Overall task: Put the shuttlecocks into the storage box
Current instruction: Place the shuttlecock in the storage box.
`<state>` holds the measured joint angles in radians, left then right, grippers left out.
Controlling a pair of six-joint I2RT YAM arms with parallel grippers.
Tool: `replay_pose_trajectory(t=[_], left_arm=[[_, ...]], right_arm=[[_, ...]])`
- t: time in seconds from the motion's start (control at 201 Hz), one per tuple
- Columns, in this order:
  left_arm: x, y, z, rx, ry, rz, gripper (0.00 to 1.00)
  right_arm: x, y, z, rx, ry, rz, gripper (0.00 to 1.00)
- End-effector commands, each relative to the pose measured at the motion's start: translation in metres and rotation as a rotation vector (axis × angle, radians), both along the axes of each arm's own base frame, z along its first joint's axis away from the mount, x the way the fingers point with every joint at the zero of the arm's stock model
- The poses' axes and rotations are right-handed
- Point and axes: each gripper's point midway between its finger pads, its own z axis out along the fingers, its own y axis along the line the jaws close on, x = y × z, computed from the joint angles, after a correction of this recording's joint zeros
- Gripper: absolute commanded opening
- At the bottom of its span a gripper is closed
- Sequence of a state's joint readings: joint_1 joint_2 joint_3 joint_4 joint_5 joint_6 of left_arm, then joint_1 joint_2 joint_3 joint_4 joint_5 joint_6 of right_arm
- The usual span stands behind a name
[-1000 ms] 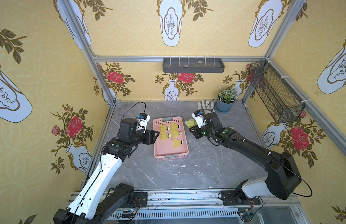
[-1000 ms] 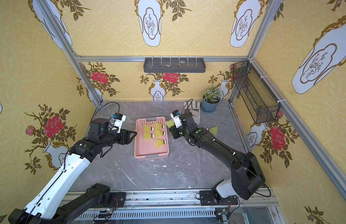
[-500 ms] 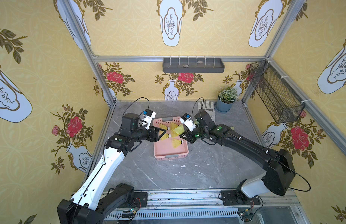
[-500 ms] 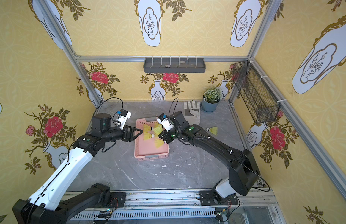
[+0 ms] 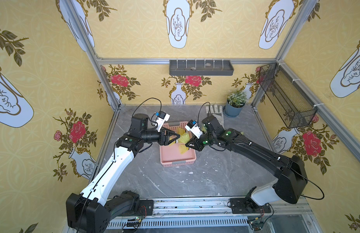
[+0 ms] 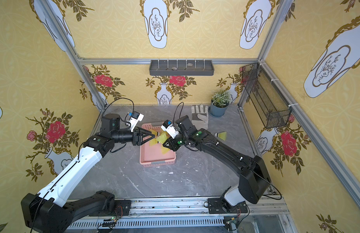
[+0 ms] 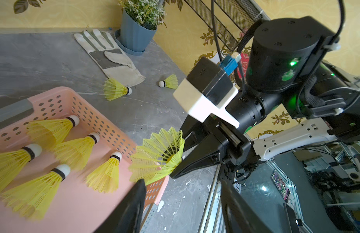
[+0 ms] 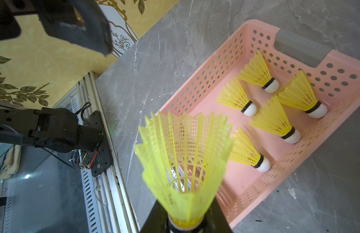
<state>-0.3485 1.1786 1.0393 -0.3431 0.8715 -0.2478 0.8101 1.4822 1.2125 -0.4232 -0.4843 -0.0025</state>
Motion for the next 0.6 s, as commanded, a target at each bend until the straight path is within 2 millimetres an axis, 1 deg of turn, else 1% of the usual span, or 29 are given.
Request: replay_pose_trajectory(t=[0.0,0.134,0.209,0.383,0.593], left_arm=[[0.0,-0.007,0.004,-0.011,-0.045,-0.04,0.59],[0.002,-0.011,-0.001,0.005,-0.043,-0.048,0.57],[0.003,-0.014,-0.004,0.02,-0.047,-0.05,0.55],[0.006,-0.02,-0.012,0.063,-0.044,-0.054,0.53],[0.008,-0.023,-0.02,0.094,-0.042,-0.057,0.46]], right_arm=[[-0.006,0.003,0.009,0.03,-0.006,0.034,0.21],[-0.009,0.003,0.012,0.039,-0.004,0.043,0.21],[-0.01,0.004,0.013,0.041,-0.002,0.048,0.21],[-0.012,0.004,0.014,0.045,-0.004,0.052,0.21],[-0.012,0.003,0.016,0.046,-0.008,0.049,0.21]])
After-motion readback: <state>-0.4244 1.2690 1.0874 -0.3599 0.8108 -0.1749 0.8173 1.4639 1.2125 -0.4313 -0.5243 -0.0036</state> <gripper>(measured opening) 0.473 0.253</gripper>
